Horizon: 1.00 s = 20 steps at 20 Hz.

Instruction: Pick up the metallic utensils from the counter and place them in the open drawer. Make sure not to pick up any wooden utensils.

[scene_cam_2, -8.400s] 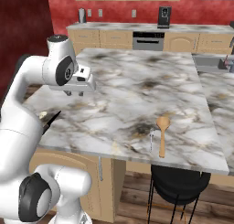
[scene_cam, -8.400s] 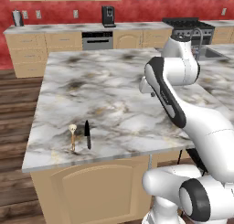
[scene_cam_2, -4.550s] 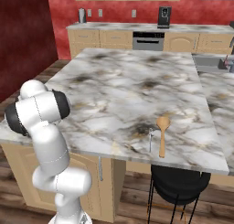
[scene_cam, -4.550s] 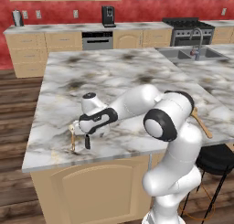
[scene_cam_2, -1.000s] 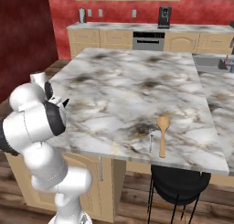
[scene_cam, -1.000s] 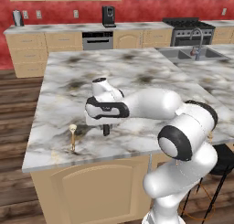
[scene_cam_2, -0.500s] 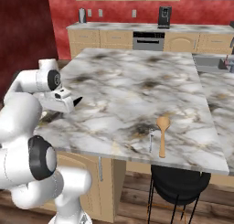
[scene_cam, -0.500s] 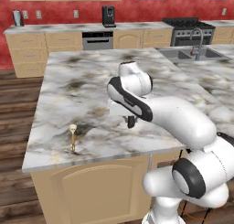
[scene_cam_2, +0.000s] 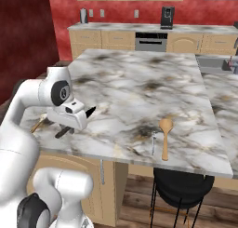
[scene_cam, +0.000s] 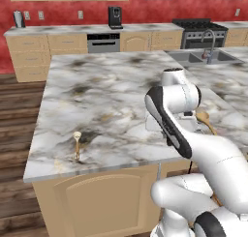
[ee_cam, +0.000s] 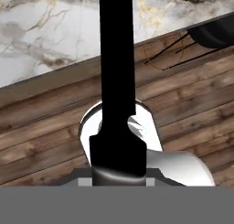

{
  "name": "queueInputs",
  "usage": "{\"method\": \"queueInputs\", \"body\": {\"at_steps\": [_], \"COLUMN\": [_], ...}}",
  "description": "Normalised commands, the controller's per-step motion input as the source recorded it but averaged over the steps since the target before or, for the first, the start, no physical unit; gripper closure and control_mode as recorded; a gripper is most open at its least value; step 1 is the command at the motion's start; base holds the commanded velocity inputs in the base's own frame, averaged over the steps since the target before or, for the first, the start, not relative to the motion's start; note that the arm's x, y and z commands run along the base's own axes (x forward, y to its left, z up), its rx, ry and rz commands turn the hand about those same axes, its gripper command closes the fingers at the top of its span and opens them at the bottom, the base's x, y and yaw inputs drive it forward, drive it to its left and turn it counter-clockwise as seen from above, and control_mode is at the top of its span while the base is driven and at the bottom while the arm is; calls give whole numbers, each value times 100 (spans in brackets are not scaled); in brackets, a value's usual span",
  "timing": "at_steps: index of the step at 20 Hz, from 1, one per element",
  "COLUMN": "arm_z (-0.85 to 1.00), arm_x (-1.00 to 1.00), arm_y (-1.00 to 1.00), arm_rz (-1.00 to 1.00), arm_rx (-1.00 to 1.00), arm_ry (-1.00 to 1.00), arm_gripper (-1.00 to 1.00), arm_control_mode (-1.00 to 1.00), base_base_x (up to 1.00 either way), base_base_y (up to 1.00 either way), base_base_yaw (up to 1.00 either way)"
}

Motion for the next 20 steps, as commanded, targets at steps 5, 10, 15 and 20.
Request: {"method": "queueInputs", "body": {"at_steps": [5,10,15,20], "arm_z": [10,4,-1,0], "arm_x": [-21,0,0,0], "arm_y": [-5,-1,-2,0], "arm_rz": [25,9,0,0], "arm_rx": [3,0,0,0], "arm_ry": [-7,0,1,0], "arm_gripper": [100,100,100,100], "arm_control_mode": [-100,-100,-100,-100], "base_base_x": [0,0,0,0], "base_base_y": [0,0,0,0], "base_base_yaw": [0,0,0,0]}}
